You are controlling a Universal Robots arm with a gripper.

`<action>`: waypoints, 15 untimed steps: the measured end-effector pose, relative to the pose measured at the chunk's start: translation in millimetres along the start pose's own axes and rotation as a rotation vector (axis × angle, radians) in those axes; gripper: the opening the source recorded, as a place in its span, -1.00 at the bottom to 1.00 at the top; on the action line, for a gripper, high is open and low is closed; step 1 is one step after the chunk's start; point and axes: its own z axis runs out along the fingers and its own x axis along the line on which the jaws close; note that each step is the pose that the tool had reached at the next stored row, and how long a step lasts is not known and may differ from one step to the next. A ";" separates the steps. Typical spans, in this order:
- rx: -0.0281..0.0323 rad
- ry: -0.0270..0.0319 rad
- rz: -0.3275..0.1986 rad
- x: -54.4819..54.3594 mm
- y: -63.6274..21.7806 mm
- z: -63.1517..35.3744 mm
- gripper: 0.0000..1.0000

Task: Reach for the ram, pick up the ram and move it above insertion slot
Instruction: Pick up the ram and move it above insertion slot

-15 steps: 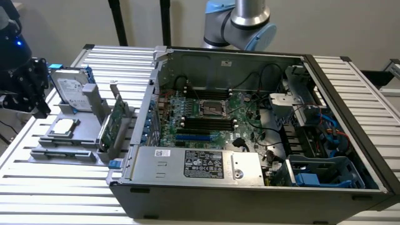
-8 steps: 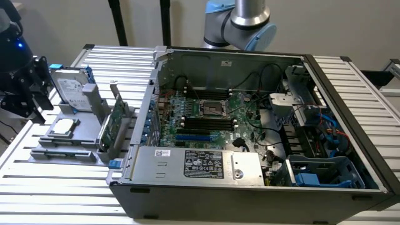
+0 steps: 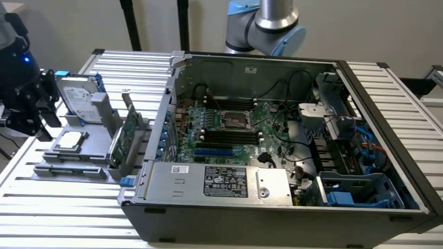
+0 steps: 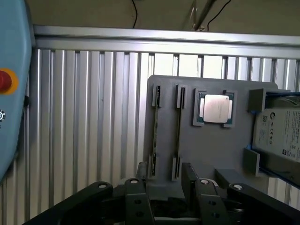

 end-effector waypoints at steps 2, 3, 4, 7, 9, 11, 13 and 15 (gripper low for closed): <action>0.0001 -0.0001 0.000 0.0 0.6 3.7 -0.15; 0.0003 -0.0002 0.000 0.0 0.9 5.5 -0.15; 0.0001 -0.0001 0.000 0.0 1.2 7.4 -0.15; 0.0003 0.0000 0.000 -0.1 1.9 12.8 -0.15; 0.0002 0.0000 0.000 -0.1 2.5 16.5 -0.15; 0.0004 0.0000 0.000 -0.1 2.9 20.1 -0.15; 0.0004 0.0000 0.000 -0.2 3.3 23.7 -0.15; 0.0004 0.0000 0.000 -0.1 3.6 27.5 -0.15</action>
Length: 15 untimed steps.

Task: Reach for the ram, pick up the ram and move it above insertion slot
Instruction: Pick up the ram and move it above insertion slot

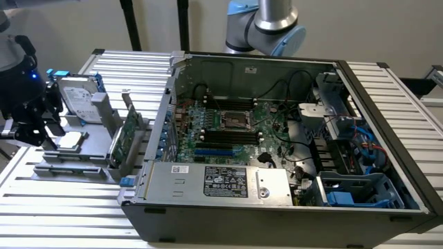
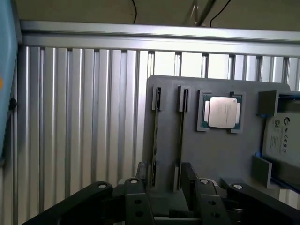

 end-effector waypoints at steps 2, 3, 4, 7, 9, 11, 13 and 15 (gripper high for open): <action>0.0001 -0.0001 0.000 0.2 0.2 3.7 -0.15; 0.0001 -0.0001 0.000 0.3 0.2 5.5 -0.15; 0.0001 -0.0001 0.000 0.4 0.3 7.2 -0.15; 0.0000 -0.0001 0.000 1.2 0.4 12.7 -0.15; 0.0000 -0.0001 0.000 1.8 0.5 16.5 -0.15; 0.0000 0.0000 0.000 2.3 0.5 20.0 -0.15; 0.0000 0.0000 0.000 2.8 0.4 23.7 -0.15; 0.0000 0.0000 0.000 3.3 0.4 27.3 -0.15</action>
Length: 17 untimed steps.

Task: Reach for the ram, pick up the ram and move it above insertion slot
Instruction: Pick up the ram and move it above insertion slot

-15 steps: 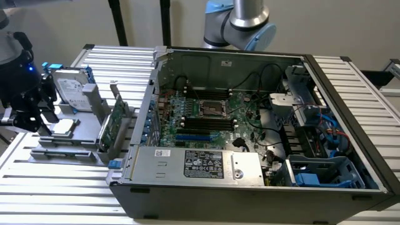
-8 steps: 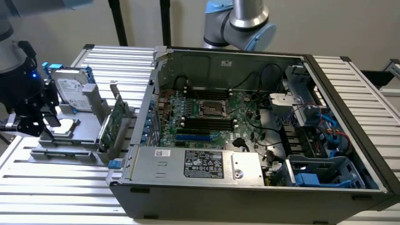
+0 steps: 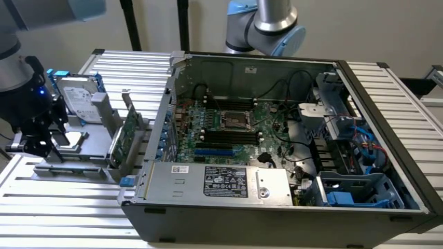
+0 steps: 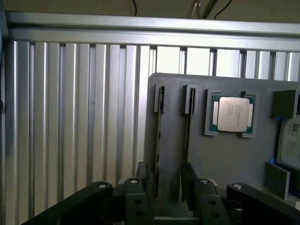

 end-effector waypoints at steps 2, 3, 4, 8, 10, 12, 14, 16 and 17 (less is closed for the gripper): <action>0.0000 0.0000 0.000 0.6 -0.1 3.5 -0.15; 0.0001 -0.0001 0.000 0.9 -0.2 5.4 -0.15; 0.0000 0.0000 0.000 1.2 -0.2 7.2 -0.15; -0.0001 0.0000 0.000 2.7 -0.3 14.5 -0.15; 0.0000 0.0000 0.000 3.4 -0.4 18.2 -0.15; 0.0001 -0.0001 0.000 3.9 -0.5 21.8 -0.15; -0.0001 0.0000 0.000 4.2 -0.5 25.4 -0.15; -0.0001 0.0001 0.000 4.5 -0.7 29.1 -0.15; -0.0001 0.0000 0.000 4.5 -0.7 30.9 -0.15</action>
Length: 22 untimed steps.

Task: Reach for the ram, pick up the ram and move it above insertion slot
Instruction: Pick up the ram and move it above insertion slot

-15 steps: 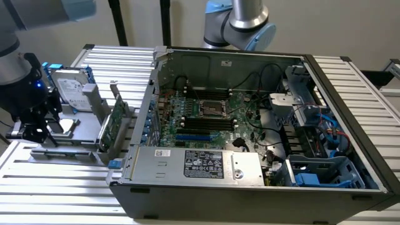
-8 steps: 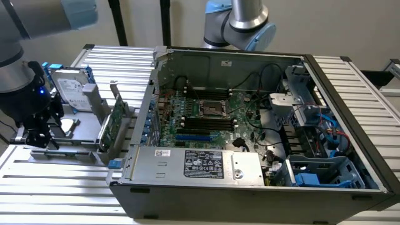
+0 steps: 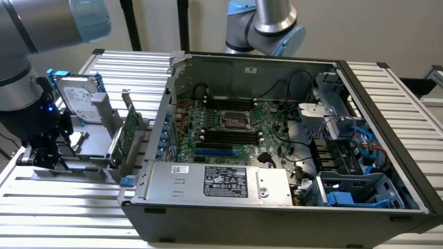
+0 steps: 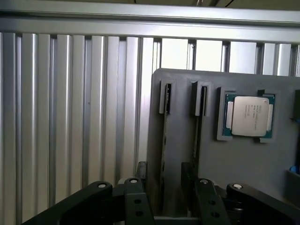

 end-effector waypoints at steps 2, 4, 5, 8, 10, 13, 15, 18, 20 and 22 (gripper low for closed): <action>0.0001 0.0000 0.000 0.1 -0.1 3.7 -0.15; 0.0000 0.0000 0.000 0.3 -0.3 7.3 -0.15; 0.0000 0.0000 0.000 0.3 -0.3 9.1 -0.15; 0.0000 0.0000 0.000 0.5 -0.5 14.5 -0.15; 0.0002 -0.0001 0.000 0.6 -0.6 18.3 -0.15; 0.0001 0.0000 0.000 0.6 -0.8 23.6 -0.15; 0.0000 0.0000 0.001 0.6 -0.9 27.2 -0.15; 0.0001 -0.0001 0.001 0.6 -1.0 31.8 -0.15; -0.0001 0.0001 0.001 0.6 -1.0 32.6 -0.15; -0.0001 0.0000 0.001 0.6 -1.1 33.0 -0.15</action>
